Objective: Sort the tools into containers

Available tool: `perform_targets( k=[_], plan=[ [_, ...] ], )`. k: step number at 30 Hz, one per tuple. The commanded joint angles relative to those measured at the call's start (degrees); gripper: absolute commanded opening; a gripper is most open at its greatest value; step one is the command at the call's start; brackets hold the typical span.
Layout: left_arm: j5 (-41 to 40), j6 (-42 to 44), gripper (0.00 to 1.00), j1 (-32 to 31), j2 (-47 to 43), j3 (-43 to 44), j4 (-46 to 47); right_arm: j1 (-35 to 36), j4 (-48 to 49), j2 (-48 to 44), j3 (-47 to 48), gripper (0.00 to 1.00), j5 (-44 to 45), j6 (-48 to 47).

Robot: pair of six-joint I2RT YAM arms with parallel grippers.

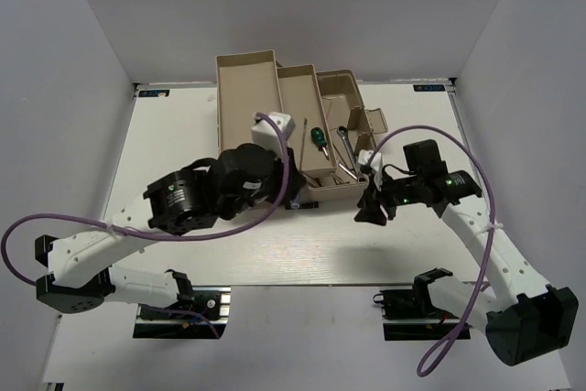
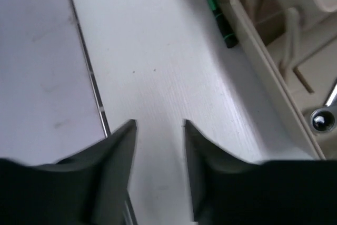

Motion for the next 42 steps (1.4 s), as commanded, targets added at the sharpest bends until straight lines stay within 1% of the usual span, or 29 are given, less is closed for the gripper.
perform_targets(
  k=[1,2,3,6,7,9,11,12,14,17,18,19,21,22,24,25,27,28,29,32,35,36,38,39,40,41,42],
  plan=[
    [-15.5,3.3,0.00,1.0,-0.5,1.6,-3.4,0.1,-2.2,-2.1,-2.7,0.52,-4.6,-14.3],
    [-18.4,2.8,0.00,1.0,-0.5,1.6,-3.4,0.1,-4.7,-2.2,-3.3,0.61,-5.0,-17.6],
    [-23.3,2.8,0.00,1.8,-0.5,1.6,-3.4,0.3,-5.3,-2.3,-3.7,0.63,-6.0,-20.3],
    [-30.0,3.5,0.00,4.4,-0.5,0.9,-0.7,0.5,-6.2,-1.7,-4.0,0.65,-6.9,-23.5],
    [-31.2,3.5,0.00,5.2,0.1,0.9,1.4,0.9,-6.3,-1.0,-4.2,0.65,-6.9,-23.6],
    [-32.7,6.6,0.00,6.9,1.3,0.9,3.9,1.4,-5.7,0.4,-3.1,0.65,-6.8,-23.5],
    [-32.7,8.7,0.00,10.5,2.7,0.9,7.3,2.4,-5.2,2.4,-2.2,0.65,-6.3,-22.8],
    [-31.1,10.8,0.00,11.9,3.6,2.0,8.1,3.1,-4.4,2.8,-1.7,0.65,-6.3,-22.7],
    [-29.4,12.2,0.00,16.3,7.1,3.4,8.7,4.3,-3.4,4.1,-1.7,0.65,-5.8,-22.9],
    [-23.2,14.1,0.00,22.7,11.4,5.1,9.8,7.1,-1.8,4.5,-3.1,0.65,-4.4,-25.1],
    [-22.0,14.9,0.00,24.1,12.4,5.9,9.8,7.6,-1.3,4.4,-3.5,0.66,-4.0,-26.0],
    [-20.8,14.9,0.00,26.9,13.3,5.9,9.8,8.0,0.3,4.2,-3.8,0.66,-3.2,-26.0],
    [-17.2,14.9,0.00,29.4,16.0,6.6,9.3,9.8,1.5,3.5,-4.7,0.66,-2.1,-25.6],
    [-16.2,14.9,0.05,30.6,16.8,7.3,8.8,10.2,3.4,3.5,-5.0,0.66,-1.6,-25.2],
    [-12.9,14.9,0.14,33.5,18.3,7.3,8.8,11.9,4.2,2.9,-5.4,0.66,-0.1,-24.9],
    [-12.1,14.9,0.29,34.1,19.4,7.3,8.8,12.6,5.2,2.7,-5.7,0.66,0.2,-24.8],
    [-10.0,14.9,0.43,35.7,20.0,7.3,8.8,14.1,5.8,2.7,-6.0,0.66,1.8,-24.9],
    [-8.7,14.9,0.57,36.3,20.5,7.8,8.8,14.5,6.4,2.7,-6.4,0.66,3.0,-24.9],
    [-8.2,14.9,0.61,36.3,21.0,8.6,8.8,14.9,7.2,2.6,-6.6,0.66,3.1,-24.9],
    [-7.0,15.6,0.70,36.8,21.5,11.2,8.8,16.7,9.6,2.5,-7.6,0.66,5.1,-24.7],
    [-6.3,16.2,0.72,37.3,21.5,13.9,6.7,19.4,11.4,2.7,-8.6,0.66,6.7,-26.3],
    [-6.3,16.2,0.72,37.3,19.4,13.9,5.6,19.8,13.3,2.7,-9.1,0.66,8.1,-27.1],
    [-6.3,16.2,0.73,37.3,16.2,13.3,4.6,22.0,17.8,2.1,-13.0,0.66,9.2,-29.4],
    [-6.3,15.2,0.73,37.3,14.2,12.4,3.9,22.5,22.2,1.6,-14.3,0.66,11.6,-30.6],
    [-6.3,14.5,0.73,37.3,9.2,11.0,2.5,23.2,27.5,1.6,-18.2,0.66,12.7,-31.3],
    [-6.3,13.7,0.73,37.3,6.3,7.2,2.0,25.2,29.5,1.9,-19.0,0.66,15.0,-31.9],
    [-6.3,12.1,0.73,37.3,3.4,5.1,1.5,26.0,34.3,3.0,-19.5,0.66,15.9,-32.3]
  ],
)
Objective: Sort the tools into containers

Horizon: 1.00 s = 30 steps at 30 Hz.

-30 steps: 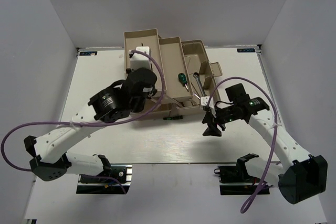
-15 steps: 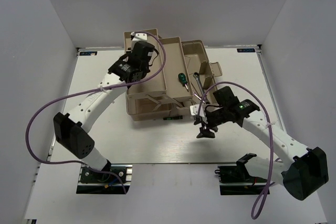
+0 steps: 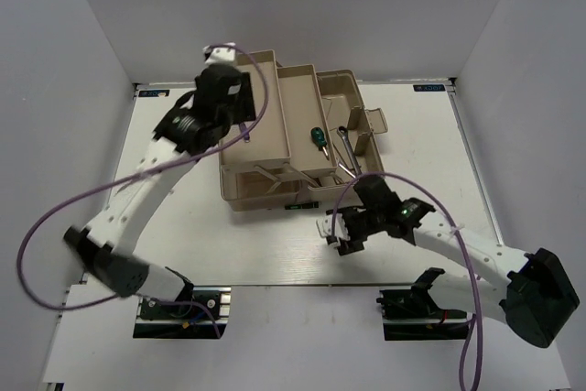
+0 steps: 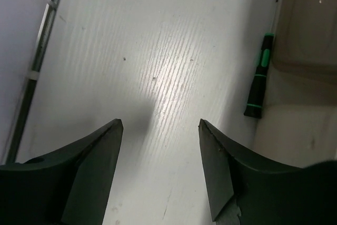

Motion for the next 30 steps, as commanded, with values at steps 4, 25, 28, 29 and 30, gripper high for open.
perform_targets(
  k=[4,25,28,29,30],
  plan=[
    [0.4,-6.7,0.73,0.3,-23.3,-12.9,-8.2,6.0,20.5,5.2,-2.8,0.64,12.1,-3.5],
    [0.4,-11.8,0.73,0.3,-35.0,-20.4,-13.8,10.6,34.4,19.6,0.7,0.39,25.5,-4.3],
    [0.4,-11.8,0.73,0.3,-35.5,-20.4,-13.8,10.9,36.7,21.1,0.8,0.38,27.1,-4.4],
    [0.4,-12.3,0.73,0.3,-35.5,-20.4,-13.8,10.8,37.2,21.7,0.9,0.38,27.1,-4.5],
    [0.4,-12.3,0.73,0.3,-35.5,-20.9,-13.8,10.9,37.4,22.1,1.1,0.38,27.2,-4.8]
  ],
)
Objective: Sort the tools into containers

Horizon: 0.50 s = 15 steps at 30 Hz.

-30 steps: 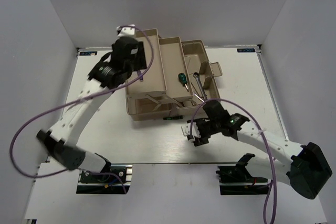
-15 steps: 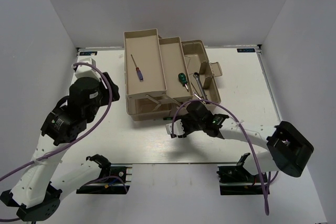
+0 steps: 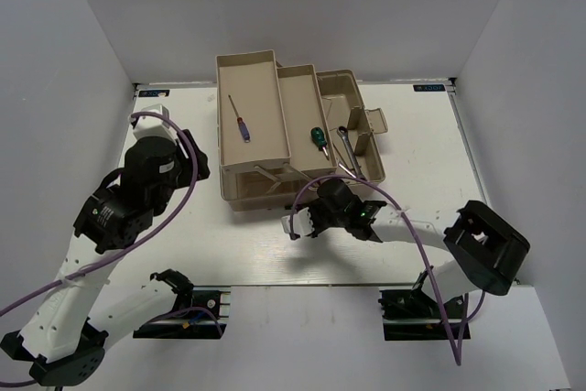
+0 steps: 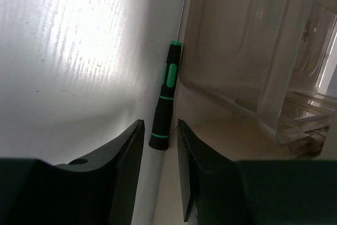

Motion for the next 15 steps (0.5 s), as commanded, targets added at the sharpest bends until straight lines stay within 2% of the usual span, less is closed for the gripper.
perform_targets(
  k=[1,15],
  plan=[
    [0.1,-0.8,0.73,0.3,-1.5,-0.5,-0.1,0.6,4.7,1.5,1.1,0.38,1.8,-1.3],
    [-0.4,-1.3,0.73,0.3,-2.0,-1.0,-0.1,0.3,4.0,5.6,3.1,0.38,2.4,-2.5]
  ],
)
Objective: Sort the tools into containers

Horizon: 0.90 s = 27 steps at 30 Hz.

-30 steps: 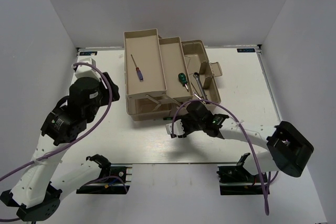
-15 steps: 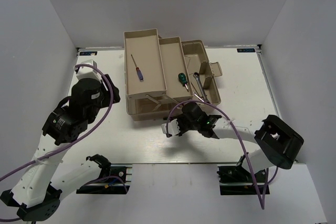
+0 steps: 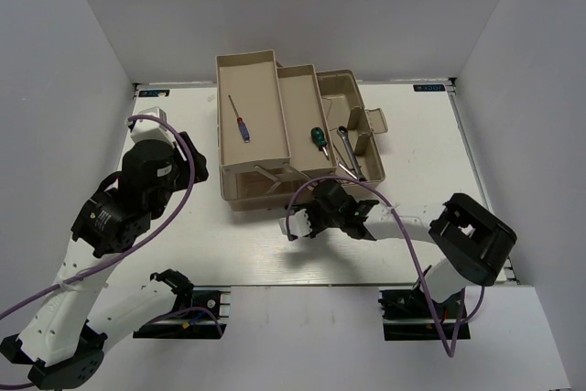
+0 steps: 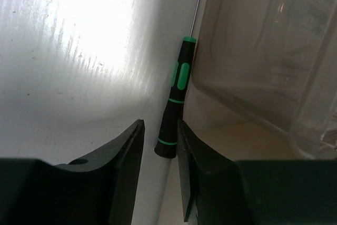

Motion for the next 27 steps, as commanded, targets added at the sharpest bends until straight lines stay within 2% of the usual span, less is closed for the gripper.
perform_targets(
  k=[1,21,27],
  plan=[
    [-0.4,-0.4,0.73,0.3,-0.6,-0.2,0.1,0.2,2.2,0.9,2.7,0.38,0.4,-0.9],
    [-0.9,-0.4,0.73,0.3,-0.6,0.9,0.1,-0.5,0.7,5.2,5.6,0.39,2.0,-2.0],
    [-0.9,-0.4,0.73,0.3,-0.1,1.4,0.1,-0.7,-2.6,6.1,6.8,0.39,1.2,-1.7]
  ],
)
